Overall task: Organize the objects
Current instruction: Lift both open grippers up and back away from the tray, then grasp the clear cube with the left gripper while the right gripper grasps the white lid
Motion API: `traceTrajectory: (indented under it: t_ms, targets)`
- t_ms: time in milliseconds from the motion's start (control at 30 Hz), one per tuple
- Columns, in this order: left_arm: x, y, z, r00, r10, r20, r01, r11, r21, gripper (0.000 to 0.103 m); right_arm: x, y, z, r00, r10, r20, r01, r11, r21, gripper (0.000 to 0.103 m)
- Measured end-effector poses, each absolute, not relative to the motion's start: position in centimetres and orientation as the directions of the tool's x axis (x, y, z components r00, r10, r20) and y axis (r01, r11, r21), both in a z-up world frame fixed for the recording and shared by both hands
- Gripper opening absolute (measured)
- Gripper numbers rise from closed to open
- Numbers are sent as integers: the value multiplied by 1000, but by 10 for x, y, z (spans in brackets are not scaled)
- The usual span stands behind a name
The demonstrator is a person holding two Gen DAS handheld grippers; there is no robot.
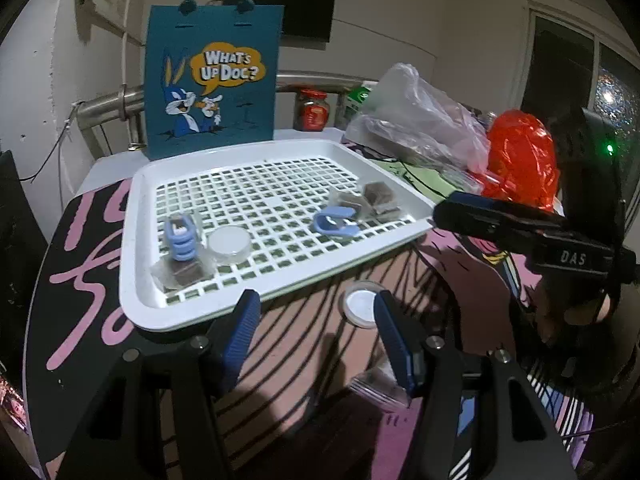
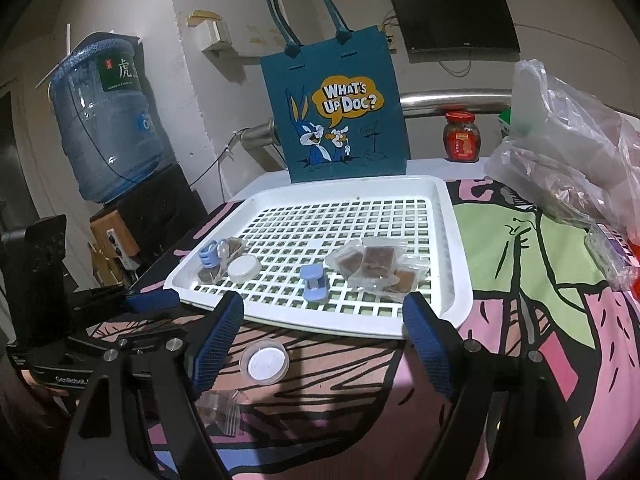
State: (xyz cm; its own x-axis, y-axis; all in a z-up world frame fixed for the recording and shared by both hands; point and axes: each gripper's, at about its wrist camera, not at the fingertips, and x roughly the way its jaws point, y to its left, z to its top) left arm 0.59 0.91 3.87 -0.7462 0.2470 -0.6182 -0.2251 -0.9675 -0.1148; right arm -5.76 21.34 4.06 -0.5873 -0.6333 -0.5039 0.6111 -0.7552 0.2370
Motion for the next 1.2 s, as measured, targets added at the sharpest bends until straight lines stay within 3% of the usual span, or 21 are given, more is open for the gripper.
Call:
traceTrajectory:
  t_ms: [633,1200]
  targets:
    - [14,44,24,-645,346,-681,-383,-918,-104,58,-55,211,36,-568,-633,-526,617,-751,237,82]
    - [10,52,12,-580,360,-730,-415,-902,-114,58,-55,198,25,-525,-613,-590,631,-746,214,82]
